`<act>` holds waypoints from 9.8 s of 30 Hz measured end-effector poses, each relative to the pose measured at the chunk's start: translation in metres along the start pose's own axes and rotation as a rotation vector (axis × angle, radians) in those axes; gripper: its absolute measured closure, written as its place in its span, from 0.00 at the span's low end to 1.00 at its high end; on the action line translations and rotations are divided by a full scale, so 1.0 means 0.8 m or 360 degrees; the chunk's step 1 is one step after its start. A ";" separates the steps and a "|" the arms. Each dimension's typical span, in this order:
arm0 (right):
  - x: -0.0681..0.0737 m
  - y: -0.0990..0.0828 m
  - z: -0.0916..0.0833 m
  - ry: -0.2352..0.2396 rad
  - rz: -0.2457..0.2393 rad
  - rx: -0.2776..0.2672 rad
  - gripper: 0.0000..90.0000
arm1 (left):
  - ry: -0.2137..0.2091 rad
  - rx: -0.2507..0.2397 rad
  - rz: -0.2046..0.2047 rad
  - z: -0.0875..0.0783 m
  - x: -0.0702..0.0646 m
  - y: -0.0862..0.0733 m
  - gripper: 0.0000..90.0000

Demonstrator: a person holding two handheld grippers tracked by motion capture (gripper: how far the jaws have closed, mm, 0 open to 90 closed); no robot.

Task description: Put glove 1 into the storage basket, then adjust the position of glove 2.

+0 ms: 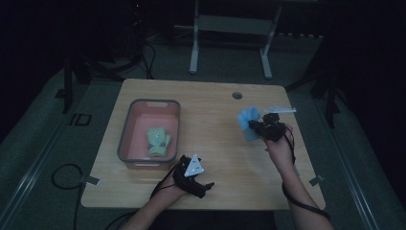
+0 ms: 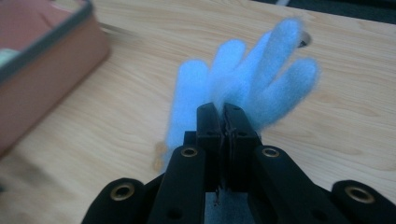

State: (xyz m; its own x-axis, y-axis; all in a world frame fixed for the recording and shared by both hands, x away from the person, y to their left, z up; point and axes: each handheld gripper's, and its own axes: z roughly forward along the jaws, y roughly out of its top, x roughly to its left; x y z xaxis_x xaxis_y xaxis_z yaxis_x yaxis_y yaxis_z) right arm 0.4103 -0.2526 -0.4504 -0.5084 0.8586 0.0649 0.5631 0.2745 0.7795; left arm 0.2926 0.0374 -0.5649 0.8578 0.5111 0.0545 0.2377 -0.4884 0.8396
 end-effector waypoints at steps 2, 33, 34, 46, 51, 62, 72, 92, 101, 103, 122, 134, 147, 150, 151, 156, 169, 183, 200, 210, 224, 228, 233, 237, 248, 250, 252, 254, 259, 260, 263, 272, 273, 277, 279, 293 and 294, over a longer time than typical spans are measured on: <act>0.012 -0.002 -0.004 0.0010 0.0023 -0.0026 0.96 | 0.0006 0.0000 -0.0001 -0.001 0.001 0.000 0.03; 0.081 -0.090 0.054 0.0028 0.0390 0.0026 0.96 | 0.0067 -0.0015 0.0040 -0.002 -0.001 -0.002 0.03; 0.083 -0.093 0.058 0.0016 0.0391 0.0032 0.96 | 0.0066 -0.0023 0.0038 -0.002 -0.002 -0.003 0.03; 0.073 -0.113 0.083 -0.0047 0.0458 0.0095 0.89 | 0.0052 -0.0016 0.0043 -0.001 -0.002 -0.004 0.03; 0.072 -0.110 0.077 -0.0036 0.0461 0.0085 0.80 | 0.0051 -0.0014 0.0043 -0.001 -0.001 -0.004 0.03; 0.050 -0.069 0.030 0.0000 0.0287 -0.0004 0.75 | 0.0047 -0.0012 0.0042 -0.002 -0.001 -0.004 0.03; 0.001 -0.064 -0.010 -0.0001 0.0154 0.0006 0.76 | 0.0045 -0.0003 0.0042 0.000 -0.001 -0.005 0.03; -0.099 -0.117 -0.058 -0.0036 0.0051 0.0045 0.71 | 0.0036 -0.0001 0.0033 0.001 0.000 -0.006 0.03; -0.128 -0.152 -0.068 -0.0039 0.0021 0.0150 0.66 | 0.0031 0.0000 0.0040 0.001 0.000 -0.005 0.03; -0.131 -0.160 -0.069 -0.0036 0.0007 0.0170 0.66 | 0.0031 -0.0002 0.0042 0.001 -0.001 -0.005 0.03; -0.118 -0.190 -0.055 -0.0127 -0.0122 0.0217 0.92 | 0.0037 0.0005 0.0044 0.002 -0.002 -0.006 0.03; -0.096 -0.141 -0.072 -0.0209 0.0110 0.0061 0.96 | 0.0044 0.0000 0.0041 0.001 -0.001 -0.005 0.03; -0.045 -0.089 -0.050 -0.0423 0.0159 -0.0013 0.96 | 0.0047 -0.0011 0.0041 0.000 0.000 -0.005 0.03; -0.038 -0.093 -0.037 -0.0422 0.0189 0.0010 0.96 | 0.0054 -0.0013 0.0051 0.000 -0.001 -0.005 0.03; -0.036 -0.095 -0.032 -0.0418 0.0201 0.0017 0.96 | 0.0054 -0.0013 0.0051 0.000 -0.001 -0.005 0.03; -0.024 -0.105 -0.008 -0.0439 0.0214 0.0069 0.96 | 0.0056 -0.0027 0.0040 0.000 -0.001 -0.005 0.03; -0.024 -0.130 0.030 -0.0466 0.0232 0.0188 0.92 | 0.0053 -0.0017 0.0051 0.001 -0.002 -0.006 0.03; -0.024 -0.116 0.015 -0.0399 0.0159 0.0178 0.78 | 0.0047 -0.0016 0.0052 0.001 -0.002 -0.006 0.03; -0.080 -0.115 -0.014 0.0015 -0.0154 0.0180 0.68 | 0.0046 -0.0010 0.0052 0.001 -0.002 -0.006 0.03; -0.082 -0.120 -0.003 0.0120 -0.0286 0.0242 0.65 | 0.0046 -0.0009 0.0052 0.001 -0.002 -0.006 0.03; -0.078 -0.135 0.020 0.0065 -0.0261 0.0249 0.71 | 0.0039 0.0000 0.0058 0.002 -0.002 -0.007 0.03; -0.077 -0.136 0.019 0.0032 -0.0232 0.0250 0.86 | 0.0038 -0.0003 0.0060 0.002 -0.002 -0.007 0.03; -0.075 -0.135 0.019 0.0006 -0.0178 0.0253 0.92 | 0.0040 -0.0005 0.0054 0.002 -0.002 -0.007 0.03; -0.074 -0.131 0.015 -0.0012 -0.0144 0.0244 0.93 | 0.0040 -0.0004 0.0055 0.001 -0.002 -0.006 0.03; -0.064 -0.091 -0.020 -0.0008 -0.0164 0.0106 0.94 | 0.0040 -0.0006 0.0055 0.001 -0.002 -0.006 0.03; -0.062 -0.087 -0.023 -0.0010 -0.0165 0.0094 0.94 | 0.0041 -0.0006 0.0053 0.001 -0.002 -0.006 0.03; -0.057 -0.075 -0.033 0.0015 -0.0165 0.0041 0.94 | 0.0041 -0.0004 0.0052 0.001 -0.002 -0.006 0.03; -0.051 -0.067 -0.038 0.0031 -0.0182 0.0016 0.94 | 0.0040 -0.0006 0.0055 0.001 -0.002 -0.006 0.03; -0.034 -0.049 -0.047 0.0073 -0.0217 -0.0039 0.94 | 0.0041 -0.0005 0.0057 0.001 -0.002 -0.006 0.03; -0.029 -0.044 -0.049 0.0085 -0.0235 -0.0051 0.94 | 0.0043 -0.0005 0.0057 0.001 -0.002 -0.006 0.03; -0.018 -0.034 -0.050 0.0118 -0.0259 -0.0076 0.94 | 0.0046 -0.0007 0.0052 0.001 -0.002 -0.006 0.03; 0.022 -0.018 -0.029 0.0222 -0.0335 -0.0070 0.94 | 0.0046 -0.0004 0.0059 0.001 -0.001 -0.006 0.03; 0.022 -0.018 -0.029 0.0222 -0.0335 -0.0070 0.94 | 0.0046 -0.0004 0.0059 0.001 -0.001 -0.006 0.03; 0.042 -0.019 -0.007 0.0247 -0.0367 -0.0027 0.94 | 0.0047 -0.0007 0.0061 0.000 -0.001 -0.006 0.03; 0.045 -0.020 -0.002 0.0262 -0.0369 -0.0011 0.94 | 0.0047 -0.0009 0.0063 0.000 -0.001 -0.006 0.03; 0.054 -0.058 0.048 0.0293 -0.0371 0.0209 0.93 | 0.0045 -0.0012 0.0051 -0.001 -0.002 -0.005 0.03; 0.053 -0.060 0.051 0.0295 -0.0369 0.0227 0.93 | 0.0051 -0.0009 0.0056 0.000 -0.003 -0.005 0.03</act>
State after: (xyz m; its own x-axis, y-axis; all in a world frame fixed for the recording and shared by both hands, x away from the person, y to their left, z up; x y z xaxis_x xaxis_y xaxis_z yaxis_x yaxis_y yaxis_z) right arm 0.3888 -0.2116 -0.5105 -0.7365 0.6762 0.0182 0.4971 0.5227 0.6926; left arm 0.2897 0.0387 -0.5684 0.8506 0.5160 0.1012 0.2050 -0.5027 0.8398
